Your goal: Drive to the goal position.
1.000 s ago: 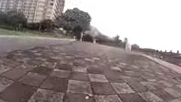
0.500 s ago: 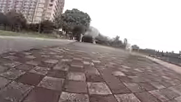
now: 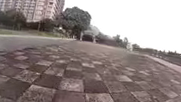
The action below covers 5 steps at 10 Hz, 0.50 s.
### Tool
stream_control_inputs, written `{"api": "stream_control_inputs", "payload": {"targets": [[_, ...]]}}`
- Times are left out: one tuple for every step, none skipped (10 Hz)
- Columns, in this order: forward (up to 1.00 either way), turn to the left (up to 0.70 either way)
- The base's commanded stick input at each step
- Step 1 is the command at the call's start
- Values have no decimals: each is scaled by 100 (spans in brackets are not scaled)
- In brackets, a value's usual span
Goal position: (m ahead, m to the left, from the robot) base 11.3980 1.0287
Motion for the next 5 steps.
{"api": "stream_control_inputs", "payload": {"targets": [[100,0],[100,3],[100,4],[100,6],[100,12]]}}
